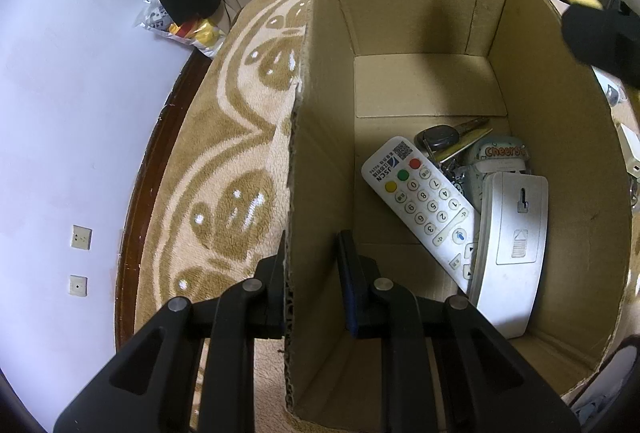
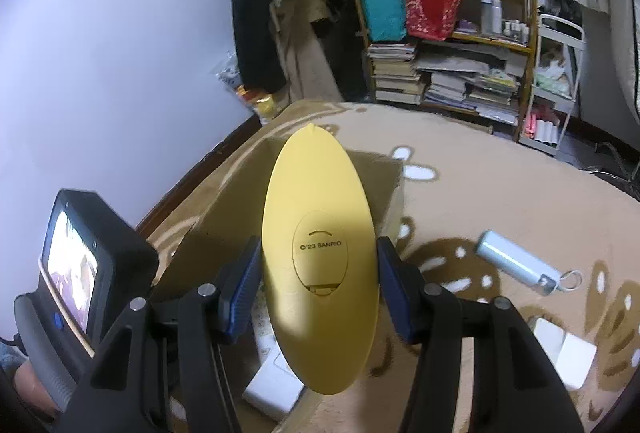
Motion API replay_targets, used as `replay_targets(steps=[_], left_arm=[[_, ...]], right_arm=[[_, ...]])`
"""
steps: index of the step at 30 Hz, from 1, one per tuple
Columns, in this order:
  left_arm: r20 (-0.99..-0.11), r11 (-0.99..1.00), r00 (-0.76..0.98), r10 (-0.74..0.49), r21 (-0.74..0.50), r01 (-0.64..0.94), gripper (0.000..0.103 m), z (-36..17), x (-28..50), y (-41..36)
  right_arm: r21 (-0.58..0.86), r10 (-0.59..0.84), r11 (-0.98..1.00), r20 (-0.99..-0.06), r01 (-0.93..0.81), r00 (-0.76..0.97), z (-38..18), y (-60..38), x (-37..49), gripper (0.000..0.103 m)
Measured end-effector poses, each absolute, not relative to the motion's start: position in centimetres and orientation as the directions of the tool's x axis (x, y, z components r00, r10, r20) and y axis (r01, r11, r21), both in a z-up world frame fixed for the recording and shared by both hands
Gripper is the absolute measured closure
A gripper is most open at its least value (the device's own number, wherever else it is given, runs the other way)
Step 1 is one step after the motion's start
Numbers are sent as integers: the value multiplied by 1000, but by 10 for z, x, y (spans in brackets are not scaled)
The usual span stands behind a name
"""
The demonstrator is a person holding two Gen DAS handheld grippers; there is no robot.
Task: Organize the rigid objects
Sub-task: 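Carry the yellow oval object with the right tool and release it into the box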
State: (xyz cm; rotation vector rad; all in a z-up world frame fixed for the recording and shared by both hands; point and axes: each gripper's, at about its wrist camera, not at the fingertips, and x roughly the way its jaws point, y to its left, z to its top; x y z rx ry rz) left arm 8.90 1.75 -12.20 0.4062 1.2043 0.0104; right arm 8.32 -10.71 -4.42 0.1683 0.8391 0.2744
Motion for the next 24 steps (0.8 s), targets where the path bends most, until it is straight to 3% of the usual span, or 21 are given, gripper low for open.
replay_targets(steps=[24], left_arm=[[-913,938,351,206,287,196,84,-123,92,21]], right_arm=[[264,348,937,-741,-227,574,-57,-90,79,43]])
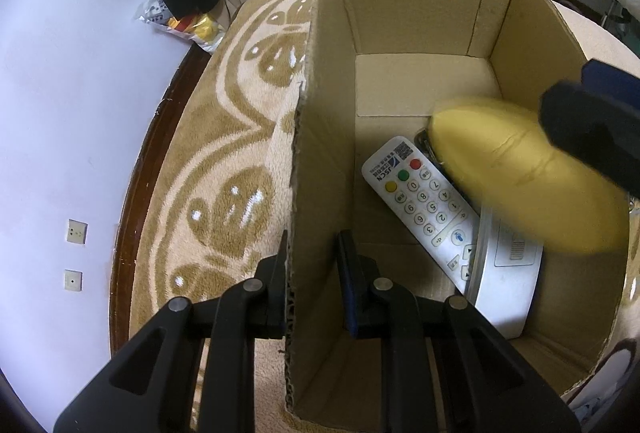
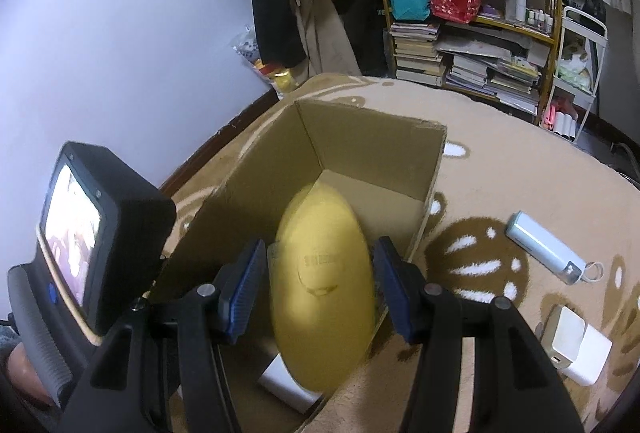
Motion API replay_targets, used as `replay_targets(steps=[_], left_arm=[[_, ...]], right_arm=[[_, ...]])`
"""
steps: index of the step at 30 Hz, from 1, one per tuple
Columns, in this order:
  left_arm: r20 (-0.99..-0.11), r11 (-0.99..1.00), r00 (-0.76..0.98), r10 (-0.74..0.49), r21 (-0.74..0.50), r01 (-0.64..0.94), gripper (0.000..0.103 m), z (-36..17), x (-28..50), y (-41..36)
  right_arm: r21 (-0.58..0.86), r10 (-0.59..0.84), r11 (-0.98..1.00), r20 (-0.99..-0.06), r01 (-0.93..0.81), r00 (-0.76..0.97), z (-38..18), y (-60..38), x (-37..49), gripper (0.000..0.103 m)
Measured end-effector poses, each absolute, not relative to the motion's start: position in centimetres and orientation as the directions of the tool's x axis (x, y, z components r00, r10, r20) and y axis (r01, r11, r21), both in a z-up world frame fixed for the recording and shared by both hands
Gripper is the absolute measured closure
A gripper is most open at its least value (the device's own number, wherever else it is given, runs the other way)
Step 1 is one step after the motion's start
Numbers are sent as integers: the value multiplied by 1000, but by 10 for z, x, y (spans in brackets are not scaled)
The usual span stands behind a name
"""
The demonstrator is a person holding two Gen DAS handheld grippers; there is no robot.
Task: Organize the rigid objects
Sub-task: 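Carry the yellow oval object with the right tool and release it into the box, then reach the right tool to the light-blue bottle and grasp it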
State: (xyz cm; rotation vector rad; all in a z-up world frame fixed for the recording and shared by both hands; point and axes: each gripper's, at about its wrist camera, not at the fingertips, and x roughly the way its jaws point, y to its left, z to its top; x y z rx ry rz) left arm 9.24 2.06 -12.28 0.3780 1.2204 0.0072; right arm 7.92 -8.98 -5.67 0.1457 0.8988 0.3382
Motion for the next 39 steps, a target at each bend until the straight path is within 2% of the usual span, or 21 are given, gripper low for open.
replay_targets(steps=[3,5,7,9,13,14,15,25,39], left_arm=[[-914,939,351,203,283,194,84,-122,93,22],[-914,940,351,202,282,195,84,-122,92,22],[-914,939,352,201,282,195,84,-122,92,23],[-914,939,352,202,282,195,84,-122,92,23],[-914,939,352,202,283,195,84,-122,92,23],[-914,940,352,202,282,194,84,-121,92,23],[-915,940,351,201,280,193,84,-122,92,23],[-913,938,351,210,289,193,84,-122,91,20],[-916,941,342,209,284,186,84,-120,92,20]], right_arm=[[255,337,941,-734,-221,589,-52,-94,78,42],[247,324,946,-731,-209,601,-48,-96,79,35],[238,308,951,-727,-195,614,-46,-102,78,20],[223,282,959,-719,-173,636,-42,-111,79,14],[221,253,966,-713,-133,654,-39,-130,84,10],[221,244,968,-712,-120,658,-39,-134,86,8],[216,231,971,-711,-106,664,-39,-140,87,0],[159,118,987,-730,-1,673,-64,-187,104,0],[274,156,957,-765,96,625,-126,-266,144,0]])
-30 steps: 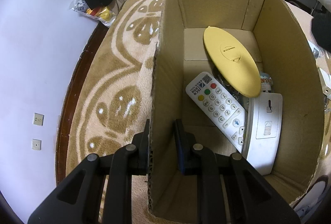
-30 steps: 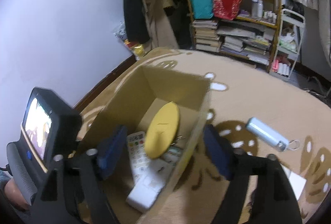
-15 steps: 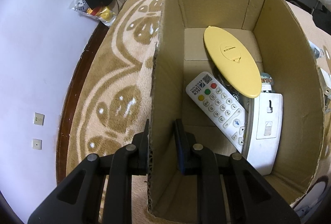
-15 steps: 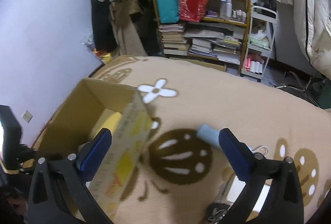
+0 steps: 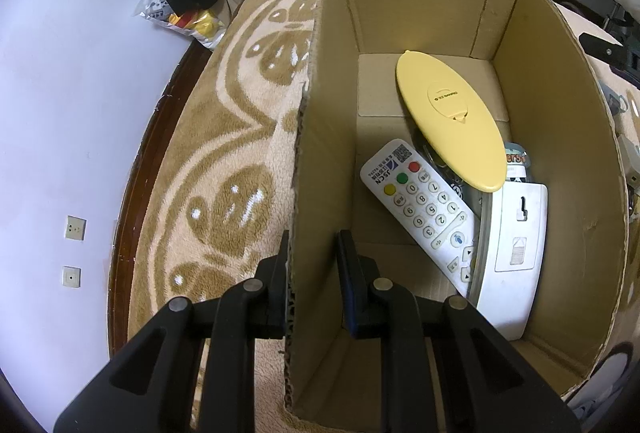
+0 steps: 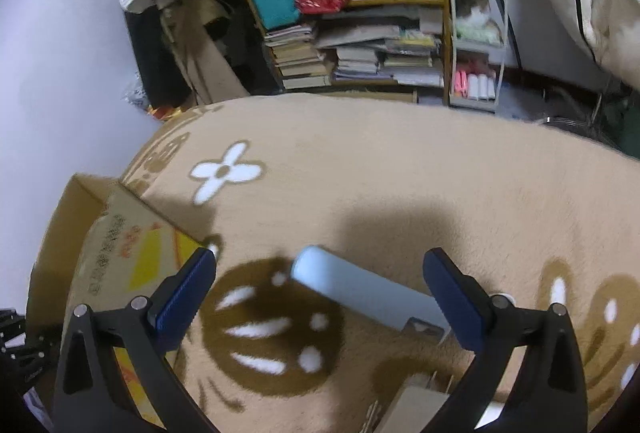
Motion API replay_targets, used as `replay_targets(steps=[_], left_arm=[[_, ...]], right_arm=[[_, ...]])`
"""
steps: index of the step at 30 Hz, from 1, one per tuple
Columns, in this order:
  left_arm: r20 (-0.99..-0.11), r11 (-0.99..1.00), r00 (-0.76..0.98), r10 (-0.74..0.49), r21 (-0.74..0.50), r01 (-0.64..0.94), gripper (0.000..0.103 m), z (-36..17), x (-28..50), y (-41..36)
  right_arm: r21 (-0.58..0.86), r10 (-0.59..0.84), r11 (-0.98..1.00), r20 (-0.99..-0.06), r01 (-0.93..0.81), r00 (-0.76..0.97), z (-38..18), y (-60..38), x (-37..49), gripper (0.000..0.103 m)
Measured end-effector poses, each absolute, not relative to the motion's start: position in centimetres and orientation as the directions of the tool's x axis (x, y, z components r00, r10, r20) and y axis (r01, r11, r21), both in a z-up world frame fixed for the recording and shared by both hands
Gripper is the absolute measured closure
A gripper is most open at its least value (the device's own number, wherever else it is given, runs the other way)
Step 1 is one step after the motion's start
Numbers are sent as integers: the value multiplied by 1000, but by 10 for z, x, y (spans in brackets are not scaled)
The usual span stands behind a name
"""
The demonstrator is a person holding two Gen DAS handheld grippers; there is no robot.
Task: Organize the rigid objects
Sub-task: 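Reach the right tool to the light-blue bottle and grasp it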
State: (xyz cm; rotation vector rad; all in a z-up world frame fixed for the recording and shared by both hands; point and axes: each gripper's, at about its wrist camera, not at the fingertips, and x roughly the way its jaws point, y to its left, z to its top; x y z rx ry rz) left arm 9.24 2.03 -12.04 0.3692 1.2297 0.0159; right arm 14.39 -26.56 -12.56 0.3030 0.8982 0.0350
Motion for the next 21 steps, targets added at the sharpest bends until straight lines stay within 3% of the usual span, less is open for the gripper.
replay_targets(steps=[6,19,20,21], left_arm=[[-919,942,336,208,281,185,84,-121,94,21],[-919,942,336,208,281,186,84,-121,95,21],[-918,941,336,208,282,186,84,-120,95,21],[-918,941,337,210,283,187,84,-121,95,21]], right_arm=[[327,201,938,-780,113,592,-142,-276,158,0],[278,199,956,-847,92,493,-173,-281,156,0],[270,194,959,-850,88,489,-174,-280,156,0],[259,187,962,-854,85,485,-174,-280,155,8]])
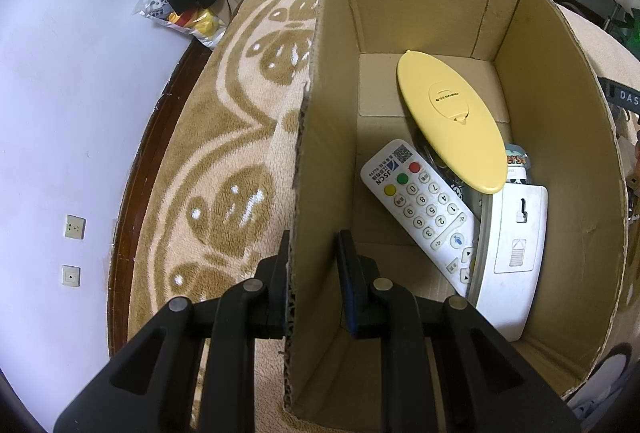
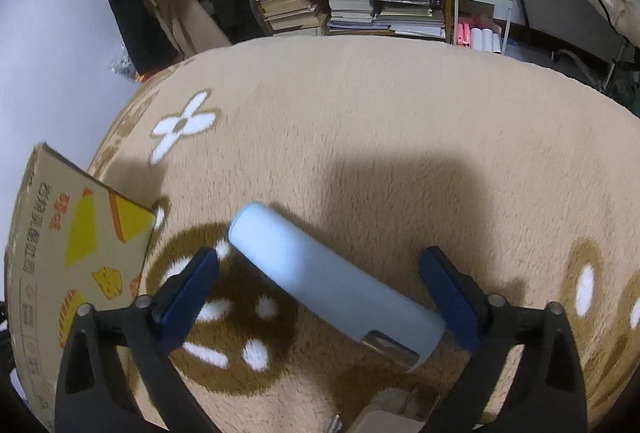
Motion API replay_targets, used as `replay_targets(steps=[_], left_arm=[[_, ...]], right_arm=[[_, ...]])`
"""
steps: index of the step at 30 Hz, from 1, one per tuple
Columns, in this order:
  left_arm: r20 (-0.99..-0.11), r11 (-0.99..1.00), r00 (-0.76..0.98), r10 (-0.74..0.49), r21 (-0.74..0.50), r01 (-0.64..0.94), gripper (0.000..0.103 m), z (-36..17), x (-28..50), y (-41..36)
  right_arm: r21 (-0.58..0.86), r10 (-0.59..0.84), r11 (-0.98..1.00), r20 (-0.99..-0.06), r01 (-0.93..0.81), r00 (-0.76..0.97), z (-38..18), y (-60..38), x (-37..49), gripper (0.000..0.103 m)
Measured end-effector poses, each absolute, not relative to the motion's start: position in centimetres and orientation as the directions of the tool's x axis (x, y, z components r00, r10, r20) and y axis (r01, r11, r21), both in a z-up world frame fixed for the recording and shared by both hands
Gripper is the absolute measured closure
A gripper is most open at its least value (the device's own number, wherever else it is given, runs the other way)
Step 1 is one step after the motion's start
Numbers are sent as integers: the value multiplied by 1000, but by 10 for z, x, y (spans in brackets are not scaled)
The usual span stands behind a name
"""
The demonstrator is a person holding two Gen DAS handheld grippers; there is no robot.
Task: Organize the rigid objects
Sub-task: 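Reach the right tool to the light-blue bottle and grasp it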
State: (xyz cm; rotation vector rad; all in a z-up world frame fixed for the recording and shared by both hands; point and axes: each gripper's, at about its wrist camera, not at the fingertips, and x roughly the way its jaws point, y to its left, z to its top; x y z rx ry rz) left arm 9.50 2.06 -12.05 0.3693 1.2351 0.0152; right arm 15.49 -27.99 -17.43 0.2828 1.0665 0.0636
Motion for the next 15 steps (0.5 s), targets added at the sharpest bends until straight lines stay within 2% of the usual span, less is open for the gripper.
replay_targets(steps=[1,2,3,7,10,15], left_arm=[[-917,940,338,212,286,188,84,-121,95,20],[-916,939,339,214,289,188,84,-121,96,20],[-915,938,340,216,291,188,84,-121,96,19],[-917,940,338,212,286,184,84,-121,96,20],[-913,934,342,220,299,195,84,-121,95,19],[-909,930,349,227,308,199,84,-121,94,18]], right_arm=[[245,177,966,-859,82,481,-174,-280,154,16],[239,172,968,-860,80,481,-174,-281,153,18],[230,167,970,-860,74,483,-173,-281,152,24],[145,112,989,-868,30,483,-169,-278,146,55],[127,102,992,-868,20,486,-167,-278,143,68],[103,83,995,-866,12,493,-164,-271,143,73]])
